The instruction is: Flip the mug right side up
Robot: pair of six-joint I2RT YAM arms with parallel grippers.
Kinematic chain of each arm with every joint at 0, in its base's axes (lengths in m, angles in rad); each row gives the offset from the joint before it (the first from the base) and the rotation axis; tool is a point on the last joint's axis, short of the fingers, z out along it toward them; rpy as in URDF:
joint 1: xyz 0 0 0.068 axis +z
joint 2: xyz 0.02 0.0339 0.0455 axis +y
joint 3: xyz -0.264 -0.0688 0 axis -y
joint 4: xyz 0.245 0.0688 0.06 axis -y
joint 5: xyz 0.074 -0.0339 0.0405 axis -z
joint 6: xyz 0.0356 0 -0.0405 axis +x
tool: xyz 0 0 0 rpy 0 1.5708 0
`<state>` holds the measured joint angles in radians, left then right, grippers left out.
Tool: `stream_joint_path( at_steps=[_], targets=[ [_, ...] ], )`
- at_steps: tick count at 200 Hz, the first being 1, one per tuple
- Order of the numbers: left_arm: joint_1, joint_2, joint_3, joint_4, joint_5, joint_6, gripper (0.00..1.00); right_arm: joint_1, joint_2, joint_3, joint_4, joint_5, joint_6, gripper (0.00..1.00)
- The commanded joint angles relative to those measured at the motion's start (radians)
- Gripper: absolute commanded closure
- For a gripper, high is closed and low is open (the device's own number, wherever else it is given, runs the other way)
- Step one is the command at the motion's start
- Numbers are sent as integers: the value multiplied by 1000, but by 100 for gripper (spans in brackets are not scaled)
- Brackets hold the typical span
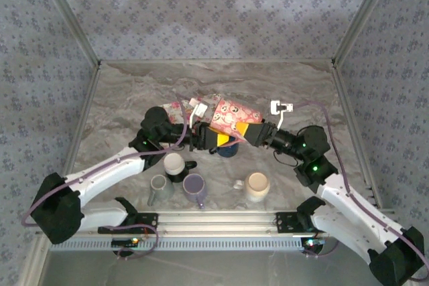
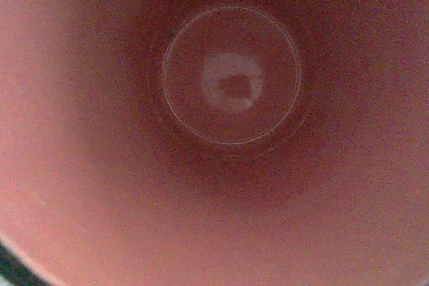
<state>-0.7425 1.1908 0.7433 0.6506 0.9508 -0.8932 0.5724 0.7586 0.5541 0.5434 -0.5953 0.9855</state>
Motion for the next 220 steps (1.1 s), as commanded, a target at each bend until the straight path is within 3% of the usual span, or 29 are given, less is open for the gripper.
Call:
stream_joint_path(
  at_steps=[1,22,32,87,106,119,133,148,187,220],
  targets=[
    [7,-71,53,-31,-15,86,100,-6,-29,25,-62,4,-88,42],
    [9,-97,53,-73,-43,120,100,-6,-39,40,-104,7,-111,9],
    [8,-108,54,-90,-61,137,100,-6,-52,45,-133,23,-128,0],
    [37,-143,65,-156,-123,179,100,-19,-115,36,-239,93,-168,0],
    [56,-170,80,-249,-185,234,100,-29,-153,44,-314,156,-203,0],
    [73,-207,107,-399,-291,335,100,-33,-195,58,-386,222,-253,0],
    [76,-234,158,-613,-546,441,100,-33,-229,94,-522,327,-319,0],
    [80,-217,195,-735,-770,483,100,-32,-240,121,-579,367,-348,1],
    [88,-33,368,-1008,-1103,557,100,-20,-218,158,-619,401,-392,1],
    [229,52,354,-1012,-1098,476,100,-8,-191,159,-636,400,-403,1]
  ],
)
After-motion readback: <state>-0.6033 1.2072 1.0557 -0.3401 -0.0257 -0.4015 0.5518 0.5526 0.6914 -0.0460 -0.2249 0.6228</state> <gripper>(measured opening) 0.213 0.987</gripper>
